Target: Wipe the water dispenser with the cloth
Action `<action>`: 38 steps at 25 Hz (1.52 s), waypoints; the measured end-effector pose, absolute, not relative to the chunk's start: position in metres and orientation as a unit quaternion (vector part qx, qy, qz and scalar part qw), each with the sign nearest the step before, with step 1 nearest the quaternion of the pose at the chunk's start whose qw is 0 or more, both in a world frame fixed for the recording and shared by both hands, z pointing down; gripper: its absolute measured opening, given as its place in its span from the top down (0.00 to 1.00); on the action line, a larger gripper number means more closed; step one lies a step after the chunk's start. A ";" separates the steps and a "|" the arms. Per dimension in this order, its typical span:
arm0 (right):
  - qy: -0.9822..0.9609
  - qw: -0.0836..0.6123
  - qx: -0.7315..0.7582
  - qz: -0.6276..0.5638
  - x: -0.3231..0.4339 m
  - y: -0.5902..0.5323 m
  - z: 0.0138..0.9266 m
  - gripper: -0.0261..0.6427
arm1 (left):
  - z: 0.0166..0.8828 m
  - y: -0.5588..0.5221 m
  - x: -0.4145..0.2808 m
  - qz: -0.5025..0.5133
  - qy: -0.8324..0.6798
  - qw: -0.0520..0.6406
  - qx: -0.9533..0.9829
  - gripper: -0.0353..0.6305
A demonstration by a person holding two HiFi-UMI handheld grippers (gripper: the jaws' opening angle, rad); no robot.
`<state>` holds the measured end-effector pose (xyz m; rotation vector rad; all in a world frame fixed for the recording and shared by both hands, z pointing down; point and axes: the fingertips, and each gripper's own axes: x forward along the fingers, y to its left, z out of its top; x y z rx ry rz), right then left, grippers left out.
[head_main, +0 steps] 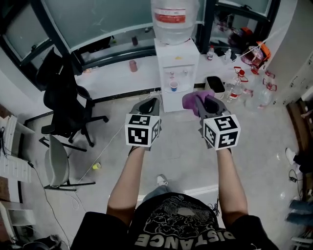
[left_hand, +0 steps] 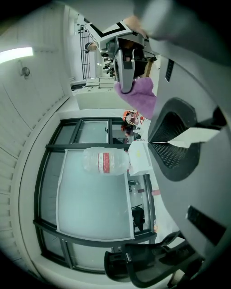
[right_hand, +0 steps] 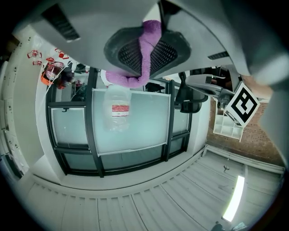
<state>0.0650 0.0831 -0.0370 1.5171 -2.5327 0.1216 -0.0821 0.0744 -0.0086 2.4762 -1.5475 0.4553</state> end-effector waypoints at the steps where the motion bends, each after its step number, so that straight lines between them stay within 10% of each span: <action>1: -0.852 0.094 0.513 0.042 0.059 0.074 -0.037 0.91 | -0.009 0.065 -0.087 0.153 -0.517 0.093 0.837 0.91; 38: -0.888 0.051 0.418 0.182 -0.060 -0.273 0.102 0.91 | 0.084 -0.197 -0.125 0.168 -0.568 0.118 0.797 0.91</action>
